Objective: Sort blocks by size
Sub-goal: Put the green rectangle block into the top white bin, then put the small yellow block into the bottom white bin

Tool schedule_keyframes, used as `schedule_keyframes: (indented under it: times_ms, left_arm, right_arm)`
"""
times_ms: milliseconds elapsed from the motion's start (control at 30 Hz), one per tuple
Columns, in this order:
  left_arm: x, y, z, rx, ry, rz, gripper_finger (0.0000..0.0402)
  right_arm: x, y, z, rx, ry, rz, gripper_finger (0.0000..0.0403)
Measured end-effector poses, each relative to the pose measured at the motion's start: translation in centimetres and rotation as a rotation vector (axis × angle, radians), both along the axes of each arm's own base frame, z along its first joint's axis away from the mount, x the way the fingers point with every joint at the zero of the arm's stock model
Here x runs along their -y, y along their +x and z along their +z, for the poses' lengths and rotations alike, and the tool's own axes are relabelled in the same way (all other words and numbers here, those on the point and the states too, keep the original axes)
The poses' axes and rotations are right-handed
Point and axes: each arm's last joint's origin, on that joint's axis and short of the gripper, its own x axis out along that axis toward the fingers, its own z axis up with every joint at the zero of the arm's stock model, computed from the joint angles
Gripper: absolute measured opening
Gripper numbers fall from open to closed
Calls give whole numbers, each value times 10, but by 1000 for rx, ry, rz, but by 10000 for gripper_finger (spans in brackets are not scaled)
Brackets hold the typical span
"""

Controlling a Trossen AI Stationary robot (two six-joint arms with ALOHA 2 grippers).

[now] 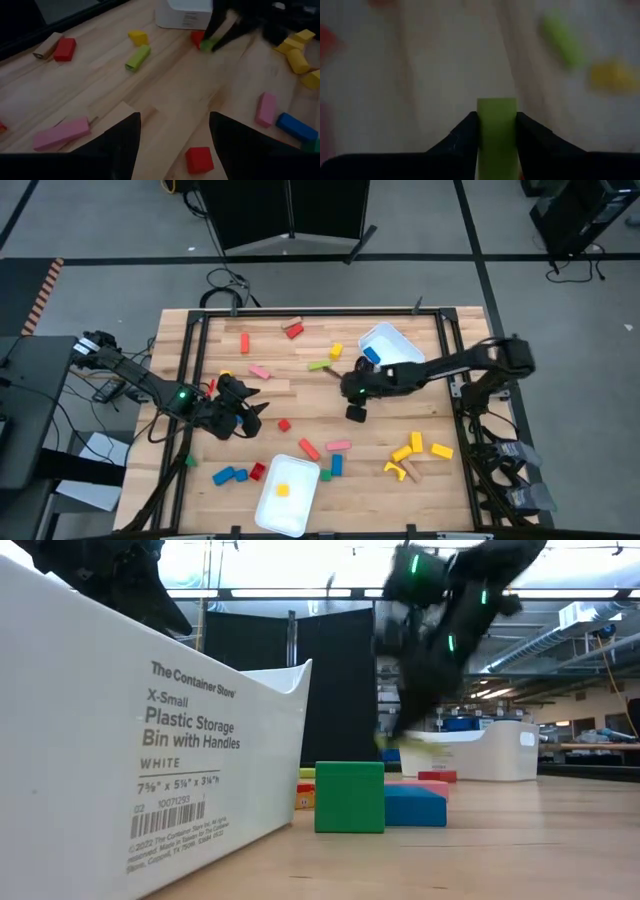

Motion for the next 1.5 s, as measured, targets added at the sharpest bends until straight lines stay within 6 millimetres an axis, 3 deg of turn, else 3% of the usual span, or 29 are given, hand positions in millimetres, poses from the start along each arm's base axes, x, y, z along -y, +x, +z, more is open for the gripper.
schedule_keyframes:
  times_ms: [100, 233, 367, 467, 767, 1067, 1133, 1333, 1500]
  left_arm:
    - [0, 0, 0, 1, -1, 0, 243]
    - [0, 0, 0, 5, 0, 2, 243]
    - [0, 0, 0, 6, 0, 2, 243]
    - [0, 0, 1, 9, 5, 8, 243]
    - [-2, 2, 2, 45, -8, 44, 243]
    - [-28, 7, -2, 0, -72, 178, 243]
    - [-35, 6, -5, -29, -94, 218, 243]
    - [-54, 0, -13, -131, -179, 331, 259]
    - [-77, -8, -21, -264, -297, 443, 285]
  right_arm:
    - [-5, -3, 40, 214, 2, 86, 110]
    - [-10, -18, 90, 495, 76, 357, 110]
    - [-9, -38, 106, 605, 175, 549, 110]
    - [-5, -47, 112, 637, 160, 523, 110]
    - [30, -78, 97, 318, -266, -301, 110]
    - [82, -96, 46, 103, -244, -594, 112]
    - [88, -99, 39, 97, -228, -624, 142]
    - [92, -103, 37, 172, -147, -582, 301]
    - [84, -99, 45, 238, -140, -498, 362]
